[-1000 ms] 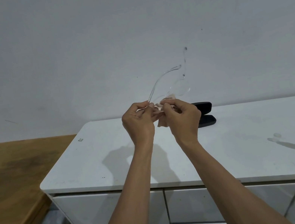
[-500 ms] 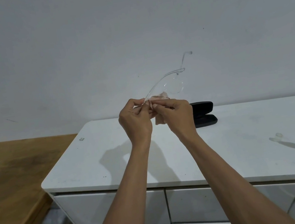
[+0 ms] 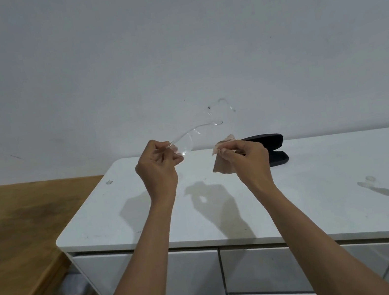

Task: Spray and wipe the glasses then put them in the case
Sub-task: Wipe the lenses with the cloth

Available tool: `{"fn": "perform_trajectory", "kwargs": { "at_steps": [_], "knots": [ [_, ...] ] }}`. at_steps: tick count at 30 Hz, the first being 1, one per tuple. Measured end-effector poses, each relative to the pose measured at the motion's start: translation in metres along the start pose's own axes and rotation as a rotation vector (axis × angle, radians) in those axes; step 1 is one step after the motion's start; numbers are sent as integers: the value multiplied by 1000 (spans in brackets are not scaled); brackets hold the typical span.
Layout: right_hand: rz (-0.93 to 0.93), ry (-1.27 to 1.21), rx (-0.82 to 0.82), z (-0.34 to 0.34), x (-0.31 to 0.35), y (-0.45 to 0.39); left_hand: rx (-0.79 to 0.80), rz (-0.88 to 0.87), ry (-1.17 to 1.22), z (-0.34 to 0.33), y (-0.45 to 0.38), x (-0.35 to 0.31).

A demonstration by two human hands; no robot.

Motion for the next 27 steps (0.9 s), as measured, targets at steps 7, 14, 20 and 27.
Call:
{"fn": "perform_trajectory", "kwargs": {
  "at_steps": [7,14,20,27],
  "knots": [
    [-58,1,-101,21,-14,-7,41,-49,-114,24,0,26],
    [-93,9,-167,42,-26,-10,138,-145,-384,57,-4,62],
    [-91,54,-119,41,-33,-14,186,-208,-569,77,-9,85],
    [-108,96,-79,40,-43,-19,253,-195,-682,94,-14,101]
  ]
}}
Point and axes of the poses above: each hand's wrist, its own y-axis away from the middle knuckle, its own z-axis out of the back of the hand, x = y × z, the point moved 1 cm from there along -y, towards the middle knuckle, and after that the axes turned 2 degrees about -x, right-handed, at the moved point
